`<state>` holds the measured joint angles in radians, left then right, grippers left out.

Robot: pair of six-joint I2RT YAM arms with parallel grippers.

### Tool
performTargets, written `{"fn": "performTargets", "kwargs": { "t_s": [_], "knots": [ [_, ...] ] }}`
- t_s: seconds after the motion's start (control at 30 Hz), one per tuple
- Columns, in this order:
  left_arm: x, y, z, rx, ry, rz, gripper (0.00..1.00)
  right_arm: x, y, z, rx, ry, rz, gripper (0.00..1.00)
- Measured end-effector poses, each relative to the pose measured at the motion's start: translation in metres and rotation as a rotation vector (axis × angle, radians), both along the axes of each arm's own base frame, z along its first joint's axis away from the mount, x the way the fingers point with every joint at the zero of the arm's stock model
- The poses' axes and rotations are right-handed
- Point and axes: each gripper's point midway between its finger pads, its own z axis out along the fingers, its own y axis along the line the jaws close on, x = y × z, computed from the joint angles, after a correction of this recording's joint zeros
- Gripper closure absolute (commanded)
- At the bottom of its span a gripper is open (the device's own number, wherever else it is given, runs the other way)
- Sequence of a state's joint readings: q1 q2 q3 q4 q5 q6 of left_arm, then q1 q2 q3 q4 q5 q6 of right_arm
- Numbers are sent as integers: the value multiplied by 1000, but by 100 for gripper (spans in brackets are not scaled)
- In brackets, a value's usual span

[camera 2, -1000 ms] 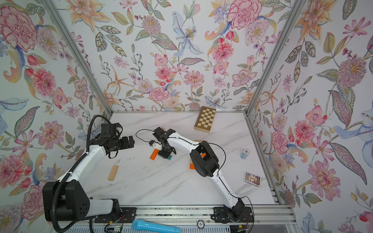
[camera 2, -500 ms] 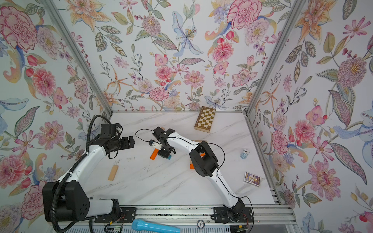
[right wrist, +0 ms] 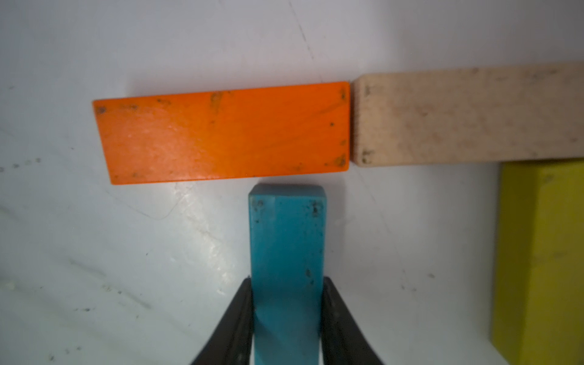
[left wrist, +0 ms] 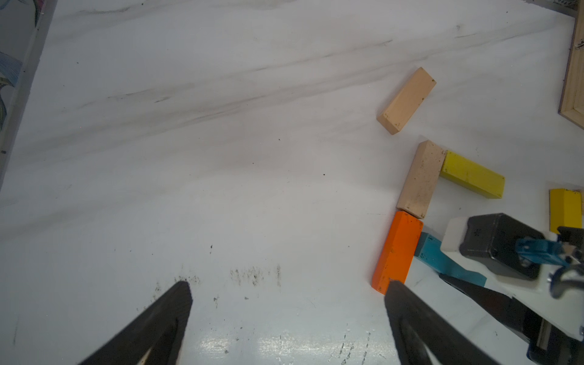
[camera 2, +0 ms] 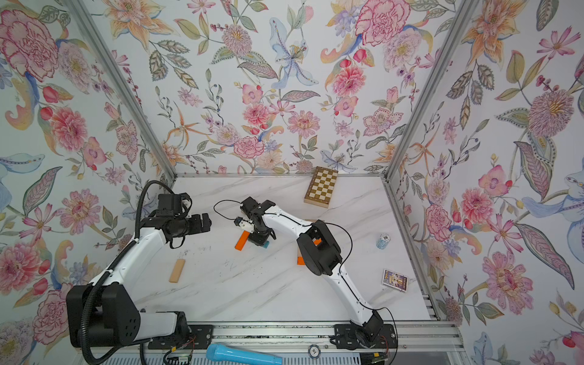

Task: Assemble the number 6 with building blocks
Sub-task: Assemble the building block at the center of the board.

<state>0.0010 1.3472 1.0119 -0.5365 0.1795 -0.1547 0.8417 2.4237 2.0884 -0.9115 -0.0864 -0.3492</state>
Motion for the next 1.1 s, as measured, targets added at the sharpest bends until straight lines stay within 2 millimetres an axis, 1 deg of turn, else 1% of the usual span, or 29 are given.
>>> {"fn": "performTargets", "kwargs": {
  "t_s": [0.3,0.7,0.87,0.93,1.0,1.1],
  "knots": [
    [0,0,0,0,1,0,1,4,0,-2,-5,-8,3,62],
    [0,0,-1,-1,2,0,1,11,0,-2,3,-17,-2,49],
    [0,-1,-1,-3,2,-2,1,13,-1,0,16,-8,-6,47],
    [0,-1,-1,-4,2,-2,1,13,-1,2,26,-1,-10,47],
    [0,-1,0,-4,1,-2,1,13,1,9,48,3,-11,46],
    [0,-1,0,-4,-3,-2,1,10,1,27,90,-2,-17,46]
  ]
}}
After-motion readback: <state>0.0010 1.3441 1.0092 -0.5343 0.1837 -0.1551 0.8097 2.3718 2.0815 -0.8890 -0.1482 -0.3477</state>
